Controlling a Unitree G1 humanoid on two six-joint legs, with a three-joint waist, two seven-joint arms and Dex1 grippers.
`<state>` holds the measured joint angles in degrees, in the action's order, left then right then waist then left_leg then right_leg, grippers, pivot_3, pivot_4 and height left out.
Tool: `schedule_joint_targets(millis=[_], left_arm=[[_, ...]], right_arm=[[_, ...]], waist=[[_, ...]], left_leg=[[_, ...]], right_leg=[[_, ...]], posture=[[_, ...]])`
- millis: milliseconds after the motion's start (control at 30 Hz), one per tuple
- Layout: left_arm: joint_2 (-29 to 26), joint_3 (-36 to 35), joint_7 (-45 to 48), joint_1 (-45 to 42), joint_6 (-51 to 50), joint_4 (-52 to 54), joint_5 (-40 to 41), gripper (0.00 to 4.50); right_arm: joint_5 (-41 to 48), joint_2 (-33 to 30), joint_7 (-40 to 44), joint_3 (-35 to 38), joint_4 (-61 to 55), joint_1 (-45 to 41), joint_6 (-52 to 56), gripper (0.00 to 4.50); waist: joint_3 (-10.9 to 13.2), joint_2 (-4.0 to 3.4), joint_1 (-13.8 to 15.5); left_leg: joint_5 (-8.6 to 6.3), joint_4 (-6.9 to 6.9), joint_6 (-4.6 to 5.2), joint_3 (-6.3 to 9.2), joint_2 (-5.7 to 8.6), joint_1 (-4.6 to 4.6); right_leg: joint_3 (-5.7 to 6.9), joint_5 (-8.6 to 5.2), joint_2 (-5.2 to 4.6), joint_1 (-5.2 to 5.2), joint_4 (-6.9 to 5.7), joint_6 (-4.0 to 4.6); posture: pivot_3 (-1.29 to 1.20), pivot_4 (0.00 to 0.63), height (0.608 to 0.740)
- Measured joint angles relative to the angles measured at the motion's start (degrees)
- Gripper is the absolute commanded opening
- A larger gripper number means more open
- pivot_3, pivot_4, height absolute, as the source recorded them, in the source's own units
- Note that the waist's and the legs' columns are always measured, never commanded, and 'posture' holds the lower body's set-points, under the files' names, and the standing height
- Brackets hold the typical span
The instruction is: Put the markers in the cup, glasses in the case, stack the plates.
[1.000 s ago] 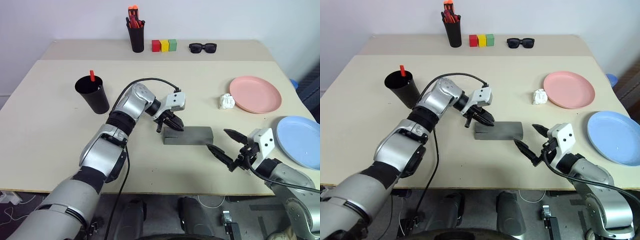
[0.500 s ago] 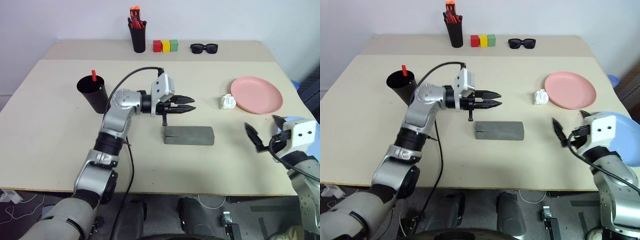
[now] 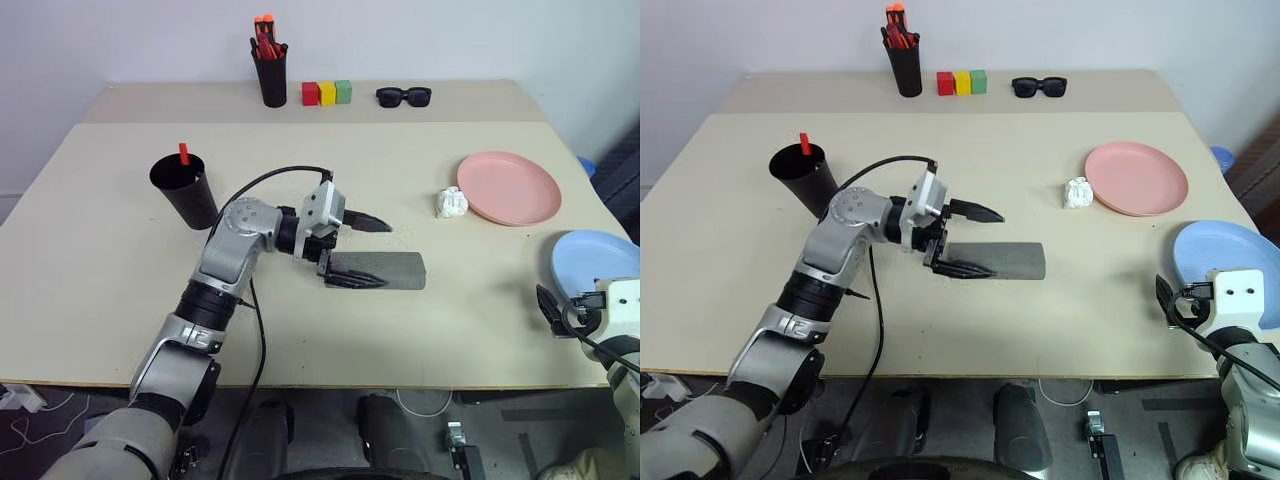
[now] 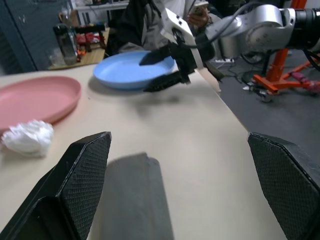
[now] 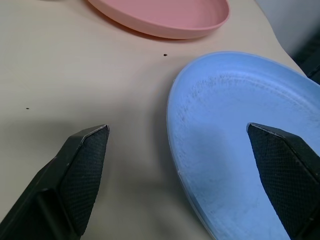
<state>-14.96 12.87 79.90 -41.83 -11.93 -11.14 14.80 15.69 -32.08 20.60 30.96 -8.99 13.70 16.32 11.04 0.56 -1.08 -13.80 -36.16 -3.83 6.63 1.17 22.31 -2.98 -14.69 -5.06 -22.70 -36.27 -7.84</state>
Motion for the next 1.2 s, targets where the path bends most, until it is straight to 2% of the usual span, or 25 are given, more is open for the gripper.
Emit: schedule_joint_targets(millis=[200,233,267,300,333,533,700,833,1067,1200], left_arm=[[-2.1,0.0,-0.6,2.0,-1.4,3.7,0.8,4.47],[-2.4,0.0,-0.7,2.5,-1.6,4.2,0.9,4.49],[-2.8,0.1,-0.9,3.0,-1.8,4.7,0.9,4.5],[-2.9,0.1,-1.0,3.1,-1.9,4.7,1.0,4.5],[-3.3,0.1,-1.2,3.4,-2.4,5.0,1.0,4.5],[-4.5,0.1,-2.3,3.5,-3.6,6.7,1.9,4.5],[-5.1,0.1,-3.3,3.6,-3.9,6.9,2.1,4.5],[-5.5,-0.1,-4.9,4.2,-4.1,7.5,2.1,4.5],[-6.0,-0.2,-10.2,7.1,-4.7,9.4,1.9,4.5],[-6.3,-0.3,-13.5,8.6,-5.4,10.6,1.8,4.5]], right_arm=[[-0.3,0.0,0.0,-0.1,0.4,-0.4,0.2,4.5],[-0.3,0.0,0.0,-0.1,0.5,-0.6,0.3,4.25],[-0.3,0.0,0.0,-0.2,0.9,-1.0,0.5,3.89],[-0.3,0.0,0.0,-0.2,1.2,-1.1,0.6,3.71],[-0.3,0.0,0.2,-0.4,1.9,-1.4,0.9,3.27],[-1.0,-0.6,1.3,-1.9,5.0,-3.2,2.2,0.18],[-2.8,-2.0,1.1,-2.6,6.8,-5.5,1.1,0.08],[-5.5,-2.2,0.1,-3.8,10.3,-9.6,-4.3,0.08],[-9.1,-4.8,0.6,-10.1,15.9,-25.9,-12.6,0.08],[-10.3,-5.0,2.9,-14.6,23.4,-33.8,-14.8,0.08]], waist=[[0.0,-0.01,0.1],[0.0,-0.01,0.1],[0.0,-0.01,0.1],[0.0,-0.01,0.1],[0.0,0.0,0.1],[0.0,-0.01,0.1],[0.0,0.02,0.0],[0.0,0.0,-0.2],[0.0,-0.08,-1.0],[0.0,-0.06,-1.0]], left_leg=[[0.0,-0.01,0.0,0.0,0.0,0.01],[0.0,0.0,0.0,0.0,0.0,0.0],[0.0,-0.01,0.0,0.0,0.0,0.0],[0.0,-0.01,0.0,0.0,0.0,0.0],[0.0,-0.01,0.0,0.0,0.0,0.0],[0.0,0.0,0.0,0.0,0.0,0.0],[0.0,-0.01,0.0,0.0,0.0,-0.01],[0.0,0.0,0.0,-0.02,0.0,-0.01],[0.0,0.04,0.0,0.0,0.0,-0.01],[0.0,0.03,0.0,0.0,0.0,0.03]], right_leg=[[0.0,0.0,0.0,0.01,0.01,0.0],[0.0,0.0,0.0,0.01,0.01,0.0],[0.0,0.0,0.0,0.02,0.02,0.0],[0.0,0.0,0.0,0.02,0.02,0.01],[0.0,0.0,0.0,0.02,0.02,0.01],[0.0,0.0,0.0,0.01,0.02,0.01],[0.0,0.0,0.0,0.03,0.03,0.01],[0.0,0.0,0.0,0.01,0.03,0.0],[0.0,0.0,0.0,0.0,0.04,0.0],[0.0,0.0,-0.01,0.0,0.07,0.0]], posture=[[0.0,0.15,0.74],[0.0,0.15,0.74],[0.0,0.15,0.74],[0.0,0.15,0.74],[0.0,0.15,0.74],[0.0,0.15,0.74],[0.0,0.15,0.74],[0.0,0.15,0.74],[0.0,0.15,0.74],[0.0,0.15,0.74]])
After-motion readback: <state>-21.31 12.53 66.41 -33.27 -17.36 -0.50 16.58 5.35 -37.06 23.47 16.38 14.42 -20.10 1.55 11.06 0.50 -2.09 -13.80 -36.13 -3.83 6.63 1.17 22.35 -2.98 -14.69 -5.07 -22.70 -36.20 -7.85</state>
